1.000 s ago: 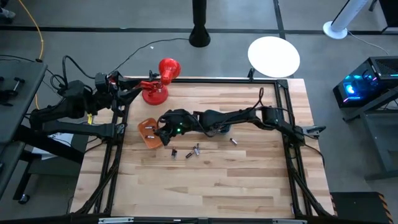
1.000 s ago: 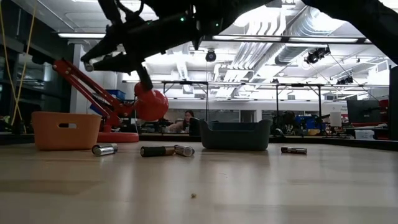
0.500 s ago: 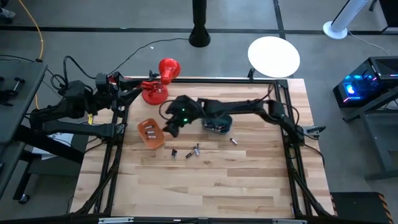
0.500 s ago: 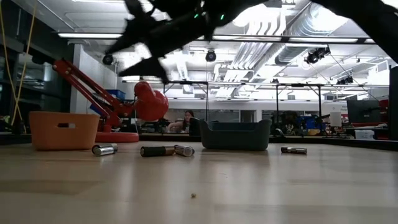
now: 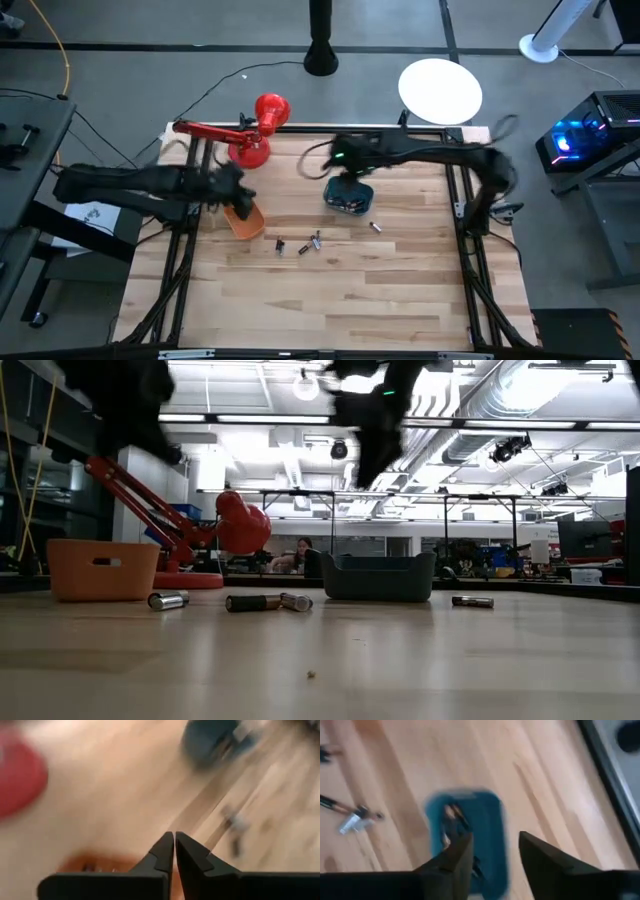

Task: Sort batteries
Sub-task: Adjust the orange and blue bins, then put the silver battery into the orange bin

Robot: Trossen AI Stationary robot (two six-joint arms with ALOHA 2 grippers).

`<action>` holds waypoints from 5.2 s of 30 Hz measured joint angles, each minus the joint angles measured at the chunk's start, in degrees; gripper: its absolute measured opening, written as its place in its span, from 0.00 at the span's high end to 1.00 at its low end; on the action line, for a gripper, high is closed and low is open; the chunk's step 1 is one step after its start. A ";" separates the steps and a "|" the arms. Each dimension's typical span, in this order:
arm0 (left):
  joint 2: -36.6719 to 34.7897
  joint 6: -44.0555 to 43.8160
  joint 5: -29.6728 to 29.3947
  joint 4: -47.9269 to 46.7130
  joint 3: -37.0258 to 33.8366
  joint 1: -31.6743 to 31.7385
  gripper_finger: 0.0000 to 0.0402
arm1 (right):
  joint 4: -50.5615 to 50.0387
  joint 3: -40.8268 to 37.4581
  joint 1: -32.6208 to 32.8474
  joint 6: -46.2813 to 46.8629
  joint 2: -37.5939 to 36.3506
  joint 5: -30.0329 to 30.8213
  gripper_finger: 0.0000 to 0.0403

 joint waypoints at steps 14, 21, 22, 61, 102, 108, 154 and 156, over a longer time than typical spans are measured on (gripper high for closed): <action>22.93 -2.13 7.08 -1.07 -6.00 2.83 1.00 | 3.24 -36.03 1.33 29.67 -40.40 0.64 0.99; 30.32 3.91 12.01 13.61 -5.91 7.51 1.00 | 4.26 -39.40 7.15 36.49 -43.39 -4.95 0.99; 31.20 4.36 12.40 15.34 -5.51 7.92 1.00 | 5.03 -40.32 8.06 37.44 -43.19 -5.73 0.99; 19.13 27.09 2.78 17.86 15.50 10.20 1.00 | 28.22 -28.19 -6.13 25.97 -0.70 -7.84 1.00; 18.70 25.74 1.19 13.57 15.44 6.62 1.00 | 18.59 -18.53 -1.69 21.23 9.90 -14.71 1.00; 18.70 25.74 1.19 13.59 15.44 6.64 1.00 | 20.29 -18.42 -2.25 22.91 11.42 -13.32 1.00; 19.05 32.29 14.22 34.09 15.44 34.52 1.00 | 22.40 -15.78 -26.90 1.30 -8.41 -22.58 1.00; 19.03 28.19 15.16 34.05 15.44 36.79 1.00 | 25.41 -15.78 -30.05 0.64 -8.41 -27.82 1.00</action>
